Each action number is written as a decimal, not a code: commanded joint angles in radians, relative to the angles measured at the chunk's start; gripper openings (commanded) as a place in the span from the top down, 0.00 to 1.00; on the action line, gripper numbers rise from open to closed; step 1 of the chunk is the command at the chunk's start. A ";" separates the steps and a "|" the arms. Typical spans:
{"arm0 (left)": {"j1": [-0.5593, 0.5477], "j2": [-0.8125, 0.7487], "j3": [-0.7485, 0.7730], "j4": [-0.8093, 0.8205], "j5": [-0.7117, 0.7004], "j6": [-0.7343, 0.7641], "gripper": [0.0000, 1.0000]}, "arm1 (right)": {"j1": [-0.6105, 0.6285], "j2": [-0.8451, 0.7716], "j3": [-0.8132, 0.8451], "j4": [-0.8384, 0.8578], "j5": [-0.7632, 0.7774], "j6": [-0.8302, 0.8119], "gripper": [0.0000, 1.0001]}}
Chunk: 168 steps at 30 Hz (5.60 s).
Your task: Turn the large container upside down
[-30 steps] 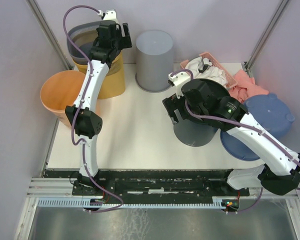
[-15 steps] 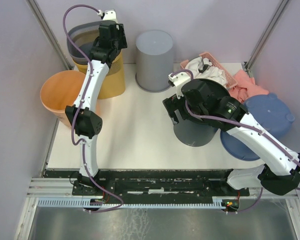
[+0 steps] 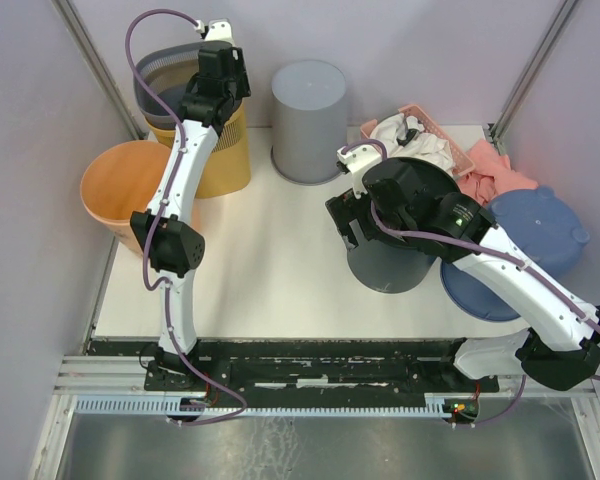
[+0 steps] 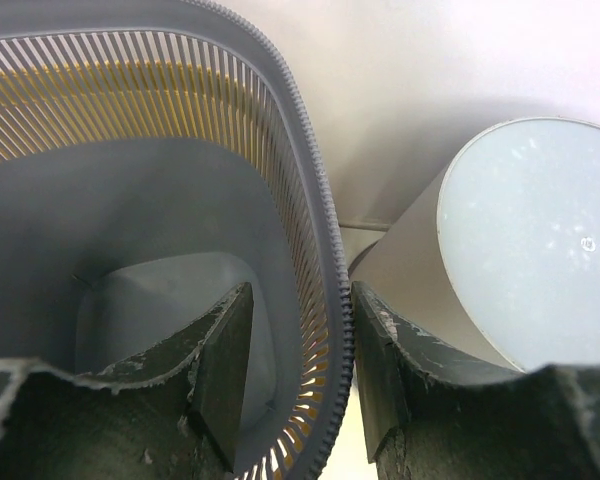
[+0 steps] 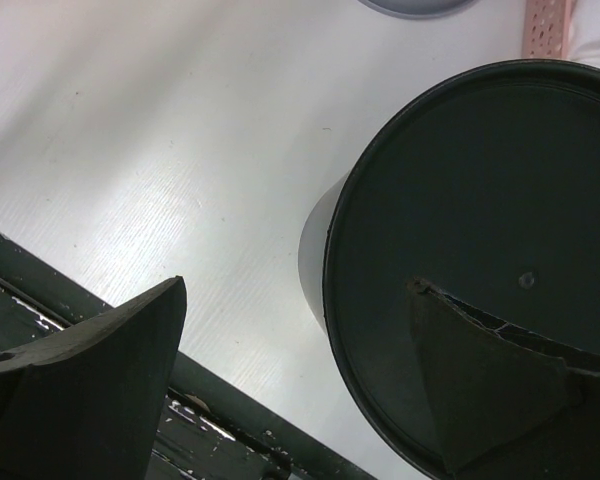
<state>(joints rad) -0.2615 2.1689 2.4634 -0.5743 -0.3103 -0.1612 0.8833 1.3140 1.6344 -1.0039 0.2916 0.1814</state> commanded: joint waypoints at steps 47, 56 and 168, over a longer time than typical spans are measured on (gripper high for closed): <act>-0.012 -0.295 -0.177 -0.048 0.146 0.092 0.97 | -0.001 -0.035 -0.035 0.187 0.048 0.074 0.01; -0.022 -0.700 -0.671 0.037 0.407 -0.060 0.97 | -0.038 0.069 -0.041 0.541 0.001 0.267 0.01; -0.134 -1.123 -0.160 -0.084 0.436 -0.127 0.97 | -0.207 0.477 0.372 0.699 0.059 0.631 0.01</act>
<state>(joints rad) -0.3946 1.0870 2.2841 -0.8288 0.0895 -0.2531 0.7002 1.9701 2.0735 -0.1909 0.1909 0.9367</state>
